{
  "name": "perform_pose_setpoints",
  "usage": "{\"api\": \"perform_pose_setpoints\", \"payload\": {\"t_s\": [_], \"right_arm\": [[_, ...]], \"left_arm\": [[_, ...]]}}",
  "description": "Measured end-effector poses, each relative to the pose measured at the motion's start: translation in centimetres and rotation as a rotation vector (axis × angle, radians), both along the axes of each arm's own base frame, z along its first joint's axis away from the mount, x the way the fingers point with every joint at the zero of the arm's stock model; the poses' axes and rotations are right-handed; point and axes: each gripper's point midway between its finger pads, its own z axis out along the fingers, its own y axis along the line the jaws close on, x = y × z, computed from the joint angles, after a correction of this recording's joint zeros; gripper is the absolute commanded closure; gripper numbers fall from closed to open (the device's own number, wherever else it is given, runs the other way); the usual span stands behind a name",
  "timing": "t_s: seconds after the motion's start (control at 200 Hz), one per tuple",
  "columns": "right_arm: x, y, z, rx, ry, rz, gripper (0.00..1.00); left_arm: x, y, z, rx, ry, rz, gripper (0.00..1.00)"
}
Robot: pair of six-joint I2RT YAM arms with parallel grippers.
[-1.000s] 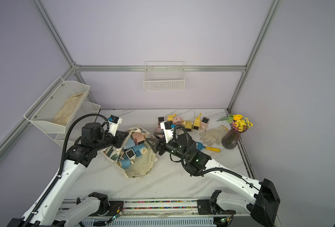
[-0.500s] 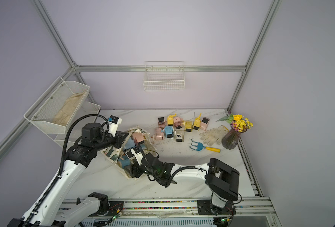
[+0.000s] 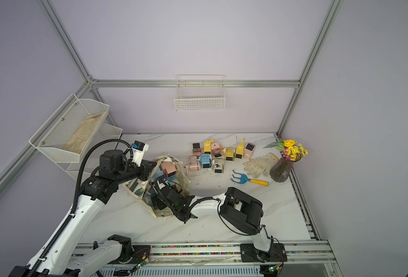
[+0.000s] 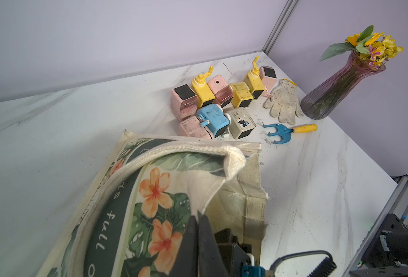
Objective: Take out the pencil sharpeners from the tote bags
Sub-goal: Pick up the pencil sharpener from the canvas bag.
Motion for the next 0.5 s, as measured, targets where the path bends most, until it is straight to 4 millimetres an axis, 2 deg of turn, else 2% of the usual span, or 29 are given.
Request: {"api": "perform_pose_setpoints", "payload": {"t_s": [0.245,0.5], "right_arm": [[2.8,0.8,-1.4,-0.032,-0.004,-0.046,0.26],[3.3,1.6,-1.9,-0.047,-0.008,-0.042,0.48]], "left_arm": [[0.1,0.0,-0.1,0.001,0.004,0.001,0.97],[0.2,0.1,-0.4,0.005,0.014,0.006,0.96]]}}
